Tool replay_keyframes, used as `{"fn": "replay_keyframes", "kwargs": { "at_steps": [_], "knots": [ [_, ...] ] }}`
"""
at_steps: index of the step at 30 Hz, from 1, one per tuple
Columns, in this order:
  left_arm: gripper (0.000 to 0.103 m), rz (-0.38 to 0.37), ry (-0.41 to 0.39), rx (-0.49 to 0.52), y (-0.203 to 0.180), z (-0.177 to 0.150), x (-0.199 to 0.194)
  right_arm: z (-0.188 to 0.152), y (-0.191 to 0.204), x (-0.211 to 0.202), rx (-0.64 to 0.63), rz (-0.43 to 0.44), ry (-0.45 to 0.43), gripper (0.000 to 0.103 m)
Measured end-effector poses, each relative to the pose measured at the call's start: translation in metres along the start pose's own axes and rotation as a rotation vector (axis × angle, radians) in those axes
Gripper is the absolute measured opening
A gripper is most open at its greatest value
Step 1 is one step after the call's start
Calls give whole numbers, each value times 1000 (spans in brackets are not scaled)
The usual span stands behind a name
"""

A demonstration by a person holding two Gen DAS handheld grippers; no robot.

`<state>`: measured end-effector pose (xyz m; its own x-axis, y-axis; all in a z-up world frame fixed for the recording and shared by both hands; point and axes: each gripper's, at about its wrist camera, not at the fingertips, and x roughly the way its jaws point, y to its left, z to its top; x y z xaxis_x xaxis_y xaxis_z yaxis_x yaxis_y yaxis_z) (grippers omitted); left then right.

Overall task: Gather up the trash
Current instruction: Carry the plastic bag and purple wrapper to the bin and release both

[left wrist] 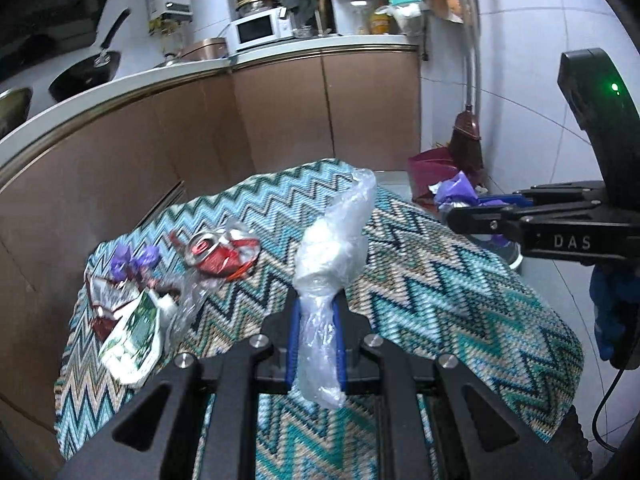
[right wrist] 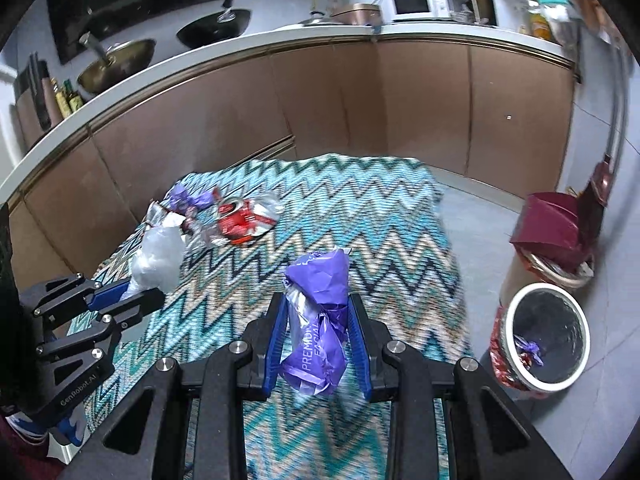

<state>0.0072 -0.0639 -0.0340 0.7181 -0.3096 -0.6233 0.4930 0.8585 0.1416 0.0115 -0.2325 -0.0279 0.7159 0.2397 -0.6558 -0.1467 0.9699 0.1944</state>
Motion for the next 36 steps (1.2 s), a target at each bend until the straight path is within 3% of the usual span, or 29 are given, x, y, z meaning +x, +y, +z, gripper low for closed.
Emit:
{"fn": "replay_keyframes", "kwargs": {
  "at_steps": [12, 22, 27, 36],
  "knots": [
    [14, -104, 15, 169, -85, 53, 44, -24, -113, -35, 169, -141, -63, 28],
    [14, -207, 42, 313, -174, 94, 107, -45, -212, -42, 299, -272, -78, 28],
    [14, -280, 120, 344, -220, 119, 167, -55, -264, -22, 375, -321, -64, 28],
    [14, -447, 312, 334, -295, 162, 286, -71, -358, 47, 467, -380, 45, 29]
  ]
}}
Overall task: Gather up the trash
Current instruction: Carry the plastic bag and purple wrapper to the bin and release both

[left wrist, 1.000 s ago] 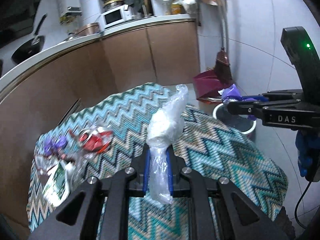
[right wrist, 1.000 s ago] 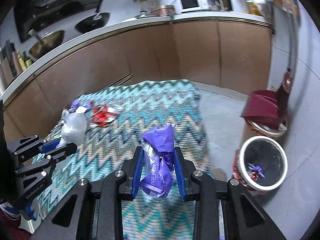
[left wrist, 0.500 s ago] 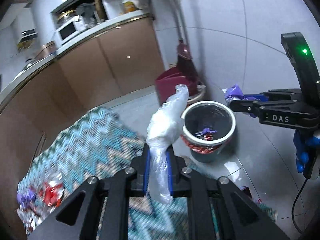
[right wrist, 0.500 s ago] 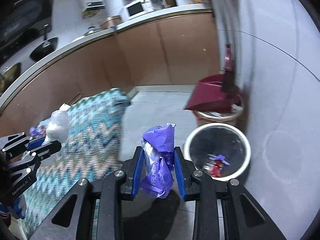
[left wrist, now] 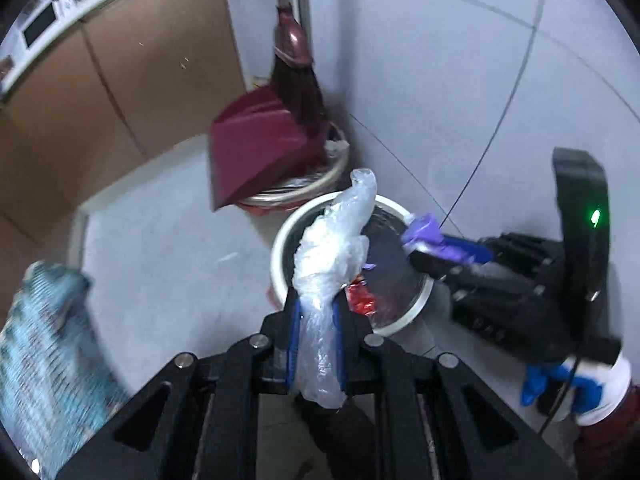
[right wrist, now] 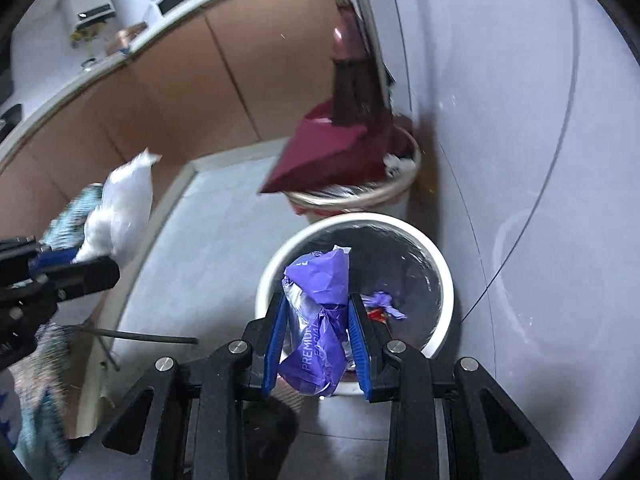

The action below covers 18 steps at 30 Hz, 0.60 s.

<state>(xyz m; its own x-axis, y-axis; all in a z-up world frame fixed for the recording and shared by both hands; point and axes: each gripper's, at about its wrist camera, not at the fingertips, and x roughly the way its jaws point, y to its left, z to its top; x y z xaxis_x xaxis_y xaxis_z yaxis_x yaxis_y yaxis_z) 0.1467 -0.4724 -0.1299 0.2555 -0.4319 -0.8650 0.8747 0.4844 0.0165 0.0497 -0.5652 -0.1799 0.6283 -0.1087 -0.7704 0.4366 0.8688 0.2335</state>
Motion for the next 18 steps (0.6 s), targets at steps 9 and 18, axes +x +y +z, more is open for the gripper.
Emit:
{"fn": "replay_keyframes", "kwargs": {
  "at_steps": [9, 18],
  "knots": [
    [30, -105, 22, -118, 13, 35, 53, 12, -16, 41, -23, -56, 31, 46],
    [41, -131, -65, -149, 18, 32, 18, 8, -6, 16, -35, -116, 22, 50]
  ]
}}
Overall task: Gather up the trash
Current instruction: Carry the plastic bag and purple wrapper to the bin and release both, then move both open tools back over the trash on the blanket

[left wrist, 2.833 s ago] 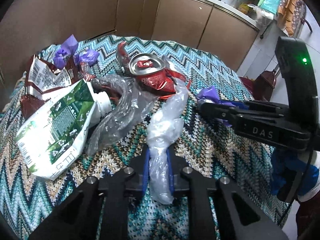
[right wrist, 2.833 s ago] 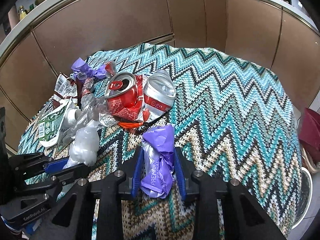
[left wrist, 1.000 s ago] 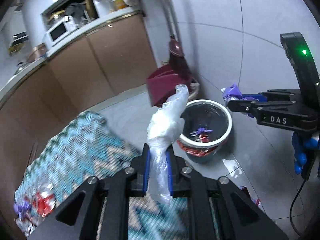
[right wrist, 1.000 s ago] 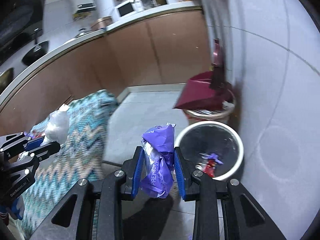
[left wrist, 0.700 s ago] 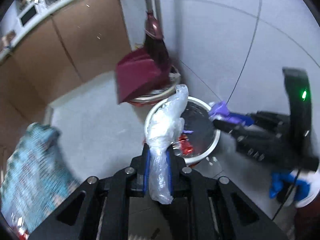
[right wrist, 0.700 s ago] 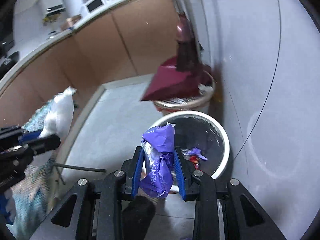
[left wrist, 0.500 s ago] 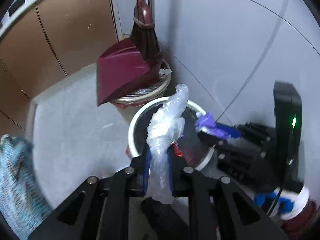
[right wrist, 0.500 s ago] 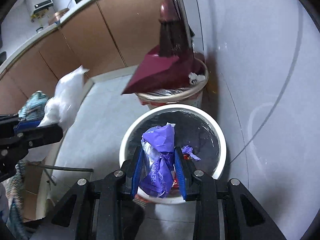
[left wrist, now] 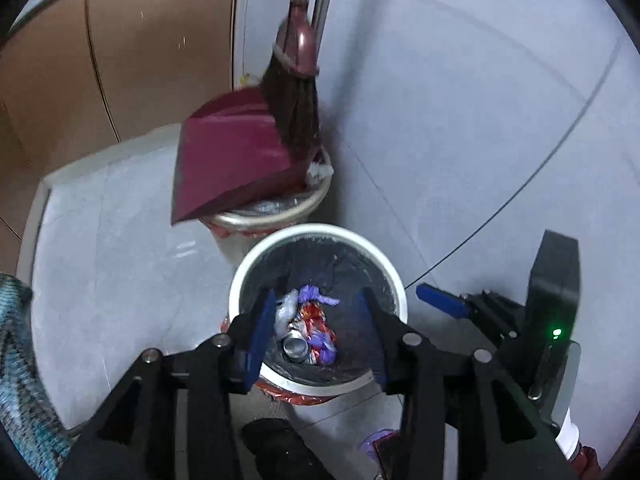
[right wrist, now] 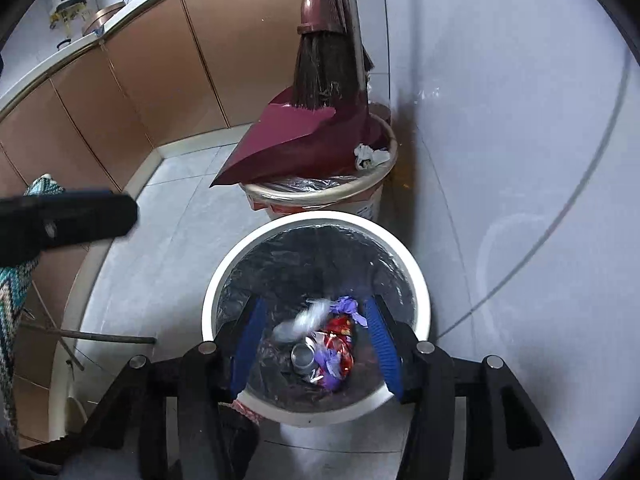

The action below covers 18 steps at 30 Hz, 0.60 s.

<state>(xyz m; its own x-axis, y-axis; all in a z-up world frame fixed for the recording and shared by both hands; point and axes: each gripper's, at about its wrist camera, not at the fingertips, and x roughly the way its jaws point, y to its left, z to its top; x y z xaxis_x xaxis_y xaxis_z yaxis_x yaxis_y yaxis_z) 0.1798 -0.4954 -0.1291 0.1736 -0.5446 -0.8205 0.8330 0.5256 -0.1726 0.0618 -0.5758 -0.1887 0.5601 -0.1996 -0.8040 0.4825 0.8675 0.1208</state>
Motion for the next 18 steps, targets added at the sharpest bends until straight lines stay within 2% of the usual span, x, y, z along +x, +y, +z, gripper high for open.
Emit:
{"fn": "replay_keyframes", "kwargs": {
  "at_steps": [4, 10, 14, 18],
  "knots": [
    [41, 27, -86, -10, 2, -17, -47, -5, 16, -37, -6, 14, -34, 50],
    [41, 49, -196, -21, 7, -59, -134, -13, 56, -115, -64, 49, -122, 50],
    [41, 94, -252, -30, 16, -96, -196, -20, 93, -175, -124, 101, -194, 50],
    [41, 147, -298, -58, 33, -142, -252, -28, 133, -215, -177, 183, -237, 50]
  ]
}}
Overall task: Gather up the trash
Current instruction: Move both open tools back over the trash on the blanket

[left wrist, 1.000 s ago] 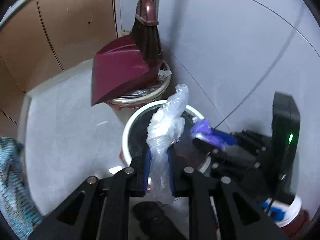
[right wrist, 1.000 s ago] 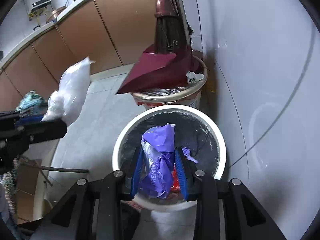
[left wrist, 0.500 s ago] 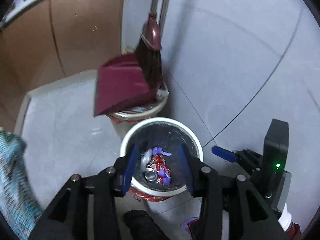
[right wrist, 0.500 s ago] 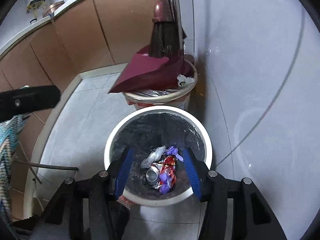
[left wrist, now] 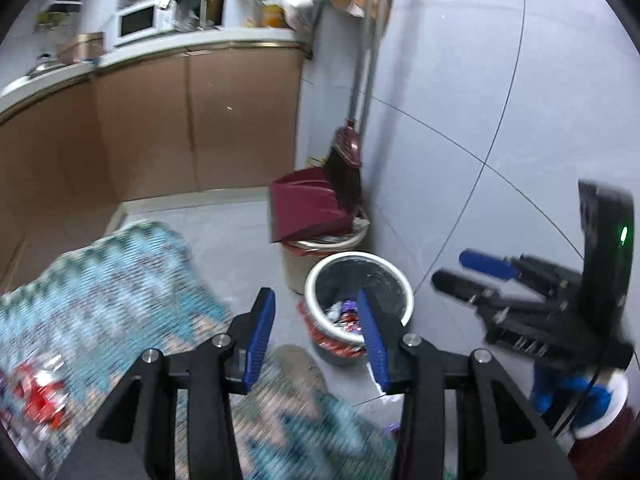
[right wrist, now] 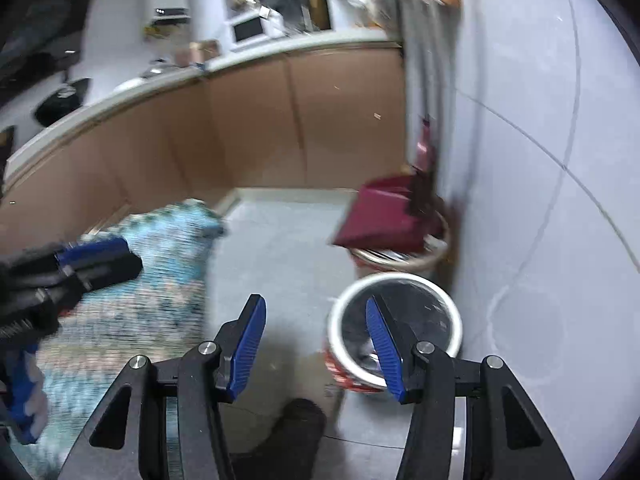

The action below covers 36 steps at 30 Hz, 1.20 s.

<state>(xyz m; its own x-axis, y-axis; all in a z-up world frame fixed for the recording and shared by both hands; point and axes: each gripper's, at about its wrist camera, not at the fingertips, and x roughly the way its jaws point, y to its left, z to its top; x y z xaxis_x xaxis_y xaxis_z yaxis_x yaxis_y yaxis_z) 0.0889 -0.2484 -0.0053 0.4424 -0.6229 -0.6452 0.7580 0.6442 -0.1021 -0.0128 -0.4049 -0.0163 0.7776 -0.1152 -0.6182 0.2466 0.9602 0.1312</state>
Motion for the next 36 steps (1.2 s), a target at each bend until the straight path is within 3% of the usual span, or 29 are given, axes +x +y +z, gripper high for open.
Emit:
{"fn": "replay_keyframes", "kwargs": {
  "at_steps": [4, 12, 19, 26, 27, 36],
  "knots": [
    [42, 57, -20, -41, 33, -30, -52, 6, 45, -17, -53, 64, -21, 50],
    [63, 223, -59, -161, 122, -100, -138, 9, 129, -18, -142, 202, -12, 50],
    [64, 352, -47, -277, 205, -161, -190, 7, 196, 8, -224, 313, 38, 53],
    [64, 439, 3, -444, 287, -214, -201, 6, 258, 54, -293, 399, 109, 67],
    [64, 436, 15, -459, 296, -220, -198, 6, 267, 64, -298, 417, 119, 73],
    [64, 358, 73, -496, 328, -241, -168, 9, 331, 153, -337, 518, 219, 91]
  ]
}}
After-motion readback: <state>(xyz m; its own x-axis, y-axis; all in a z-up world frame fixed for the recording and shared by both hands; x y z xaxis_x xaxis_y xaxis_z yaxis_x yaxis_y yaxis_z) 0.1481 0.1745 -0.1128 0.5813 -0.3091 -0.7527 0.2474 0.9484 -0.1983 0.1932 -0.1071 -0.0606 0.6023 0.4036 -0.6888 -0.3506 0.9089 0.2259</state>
